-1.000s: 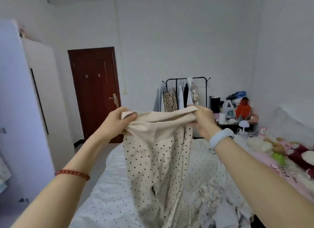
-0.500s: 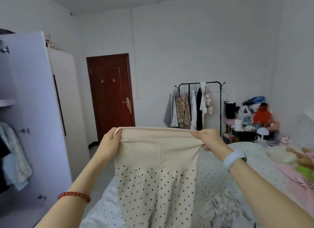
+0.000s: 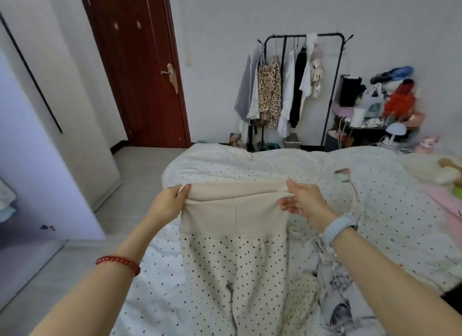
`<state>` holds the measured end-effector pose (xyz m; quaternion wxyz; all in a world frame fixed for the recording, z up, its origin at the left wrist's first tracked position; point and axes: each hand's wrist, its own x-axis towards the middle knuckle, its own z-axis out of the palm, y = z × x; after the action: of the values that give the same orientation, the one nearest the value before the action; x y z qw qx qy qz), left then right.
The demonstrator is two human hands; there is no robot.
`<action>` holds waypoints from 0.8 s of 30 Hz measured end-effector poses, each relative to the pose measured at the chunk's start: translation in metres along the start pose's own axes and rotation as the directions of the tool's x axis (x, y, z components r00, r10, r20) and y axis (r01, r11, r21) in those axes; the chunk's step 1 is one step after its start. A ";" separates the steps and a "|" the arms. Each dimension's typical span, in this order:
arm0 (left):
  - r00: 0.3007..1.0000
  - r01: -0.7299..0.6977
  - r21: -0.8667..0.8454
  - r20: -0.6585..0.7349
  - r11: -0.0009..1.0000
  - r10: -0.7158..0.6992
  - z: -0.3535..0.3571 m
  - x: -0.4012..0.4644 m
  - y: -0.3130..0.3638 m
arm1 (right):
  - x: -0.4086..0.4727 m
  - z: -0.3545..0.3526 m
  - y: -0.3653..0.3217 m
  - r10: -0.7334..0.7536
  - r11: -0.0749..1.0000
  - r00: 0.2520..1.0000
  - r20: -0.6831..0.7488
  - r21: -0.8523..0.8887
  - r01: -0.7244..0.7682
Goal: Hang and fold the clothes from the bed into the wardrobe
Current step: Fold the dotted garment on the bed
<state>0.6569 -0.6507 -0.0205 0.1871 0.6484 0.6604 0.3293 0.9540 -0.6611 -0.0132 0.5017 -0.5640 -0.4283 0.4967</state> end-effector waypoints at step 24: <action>0.792 0.610 -0.303 0.274 0.732 -0.546 0.252 0.144 -0.228 | 0.230 0.086 0.277 0.129 0.876 0.981 -0.142 -0.448 -0.180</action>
<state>0.6467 -0.4477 -0.3289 0.4553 0.3867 0.7357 0.3194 0.8969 -0.4590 -0.3183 0.3355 -0.7249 -0.4591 0.3889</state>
